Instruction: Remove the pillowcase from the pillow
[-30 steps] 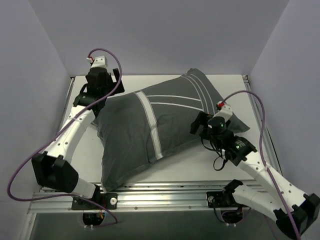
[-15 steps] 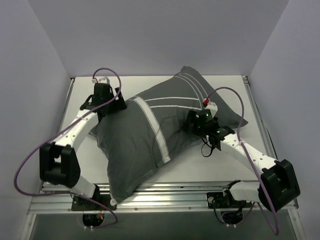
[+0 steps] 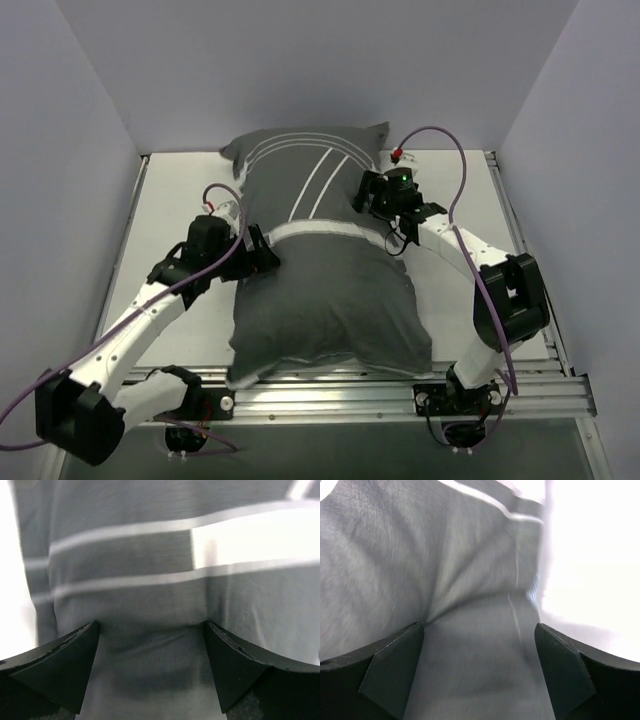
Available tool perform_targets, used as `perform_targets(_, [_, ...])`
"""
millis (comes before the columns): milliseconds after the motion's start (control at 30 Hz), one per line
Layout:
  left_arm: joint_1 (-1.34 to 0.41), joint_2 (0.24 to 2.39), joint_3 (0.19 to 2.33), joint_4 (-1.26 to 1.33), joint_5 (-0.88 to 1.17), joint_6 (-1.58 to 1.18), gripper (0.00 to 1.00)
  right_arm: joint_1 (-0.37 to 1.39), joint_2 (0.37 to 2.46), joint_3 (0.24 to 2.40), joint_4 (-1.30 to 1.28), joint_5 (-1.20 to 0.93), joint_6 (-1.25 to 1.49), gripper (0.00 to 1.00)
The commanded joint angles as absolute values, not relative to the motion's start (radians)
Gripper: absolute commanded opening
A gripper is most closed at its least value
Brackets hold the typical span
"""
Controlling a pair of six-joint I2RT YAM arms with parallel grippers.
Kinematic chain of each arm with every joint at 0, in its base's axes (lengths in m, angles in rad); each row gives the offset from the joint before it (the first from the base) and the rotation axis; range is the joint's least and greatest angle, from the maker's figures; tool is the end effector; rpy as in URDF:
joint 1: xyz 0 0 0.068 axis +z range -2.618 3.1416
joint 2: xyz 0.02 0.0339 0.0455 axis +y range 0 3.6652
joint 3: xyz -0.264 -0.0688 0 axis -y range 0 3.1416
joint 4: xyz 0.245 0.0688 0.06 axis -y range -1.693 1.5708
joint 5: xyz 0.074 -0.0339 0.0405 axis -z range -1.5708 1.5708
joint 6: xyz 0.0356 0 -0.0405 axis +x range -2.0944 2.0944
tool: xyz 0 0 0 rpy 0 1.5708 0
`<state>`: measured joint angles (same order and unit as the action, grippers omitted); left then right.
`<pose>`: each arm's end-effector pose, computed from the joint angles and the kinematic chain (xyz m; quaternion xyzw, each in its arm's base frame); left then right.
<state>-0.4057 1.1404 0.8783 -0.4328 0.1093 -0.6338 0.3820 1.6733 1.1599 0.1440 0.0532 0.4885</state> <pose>0.2245 -0.1007 0.2779 -0.0799 0.9010 -0.2532 0.3430 0.3645 0.1444 0.2685 0.0589 0.8227 0.2183 0.5216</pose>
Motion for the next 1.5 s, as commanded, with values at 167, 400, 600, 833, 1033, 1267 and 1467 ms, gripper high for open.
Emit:
perform_targets(167, [-0.449, 0.896, 0.988, -0.681, 0.112, -0.621, 0.95, 0.339, 1.482, 1.178, 0.061, -0.145, 0.449, 0.94])
perform_targets(400, [-0.445, 0.962, 1.063, -0.626, 0.015, -0.604, 0.95, 0.14, 1.419, 1.131, 0.061, -0.386, 0.459, 1.0])
perform_targets(600, [-0.439, 1.152, 1.141, -0.49, -0.026, -0.635, 0.95, 0.11, 1.531, 1.147, 0.117, -0.511, 0.453, 1.0])
perform_targets(833, [-0.431, 1.266, 1.071, -0.476, -0.178, -0.676, 0.94, 0.11, 1.66, 1.181, 0.152, -0.587, 0.426, 1.0])
perform_targets(1033, [-0.385, 1.226, 0.784, -0.391, -0.127, -0.755, 0.94, 0.126, 1.755, 1.155, 0.225, -0.618, 0.448, 1.0])
perform_targets(1267, [-0.362, 1.218, 0.647, -0.336, -0.083, -0.802, 0.94, 0.189, 1.827, 1.118, 0.347, -0.777, 0.442, 1.0])
perform_targets(1467, [-0.362, 1.243, 0.666, -0.333, -0.068, -0.802, 0.94, 0.253, 1.809, 1.121, 0.385, -0.931, 0.4, 0.81])
